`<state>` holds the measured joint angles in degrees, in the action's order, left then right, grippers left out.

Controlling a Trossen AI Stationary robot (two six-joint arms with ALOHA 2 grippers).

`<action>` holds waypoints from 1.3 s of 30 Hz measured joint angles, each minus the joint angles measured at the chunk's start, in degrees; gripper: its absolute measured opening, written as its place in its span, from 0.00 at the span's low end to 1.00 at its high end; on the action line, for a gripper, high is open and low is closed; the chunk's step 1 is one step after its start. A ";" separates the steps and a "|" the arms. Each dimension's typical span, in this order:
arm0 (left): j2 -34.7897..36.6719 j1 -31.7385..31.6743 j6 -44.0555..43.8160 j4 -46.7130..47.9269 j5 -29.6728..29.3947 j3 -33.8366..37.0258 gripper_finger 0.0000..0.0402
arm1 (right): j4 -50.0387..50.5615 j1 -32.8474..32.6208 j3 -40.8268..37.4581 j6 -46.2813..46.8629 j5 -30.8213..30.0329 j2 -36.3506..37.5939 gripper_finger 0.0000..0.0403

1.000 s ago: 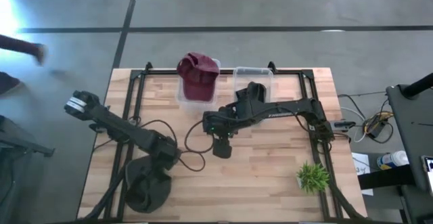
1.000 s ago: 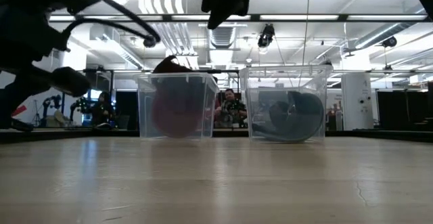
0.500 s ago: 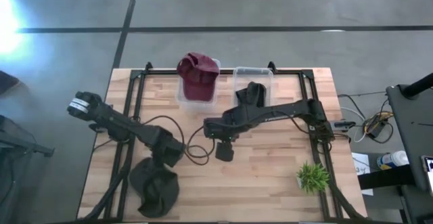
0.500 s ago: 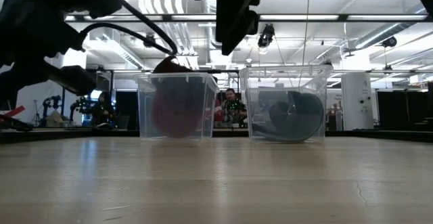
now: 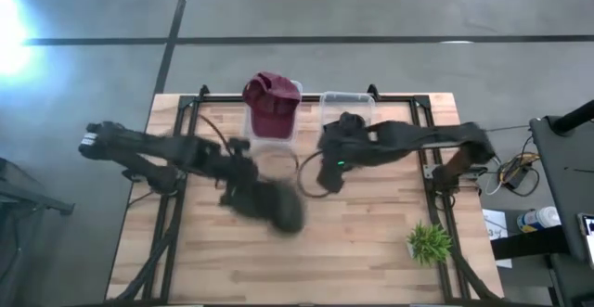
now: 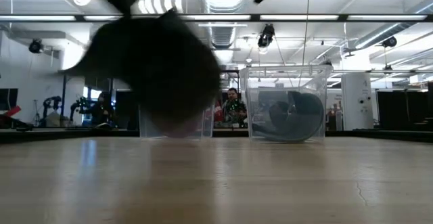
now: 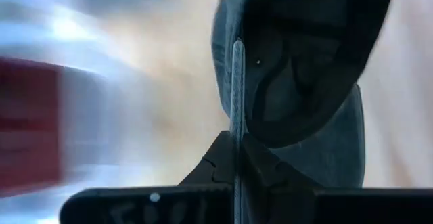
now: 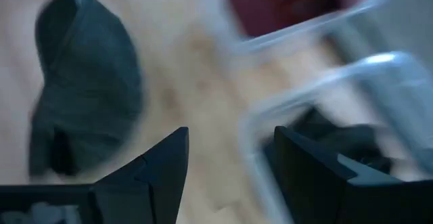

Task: Pick & Place hat
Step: Put the gray cap into the right transparent bin

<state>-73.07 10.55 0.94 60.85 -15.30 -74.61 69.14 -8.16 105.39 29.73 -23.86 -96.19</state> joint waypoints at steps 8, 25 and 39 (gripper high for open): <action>1.76 -10.02 -6.36 -25.46 -25.97 -7.74 0.01 | -5.05 -4.16 -9.24 6.49 -21.27 15.84 0.53; -28.95 -22.60 -18.07 -50.87 -18.90 -16.51 0.01 | -13.11 -4.59 -13.93 2.83 -26.22 24.08 0.53; -47.15 -15.17 -19.76 -21.87 -36.37 -41.87 0.02 | -4.48 -4.28 -13.95 5.97 -25.80 24.36 0.53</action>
<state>-120.23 -4.62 -18.81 38.97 -51.67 -116.48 64.67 -12.44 91.44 35.70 -49.67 -71.83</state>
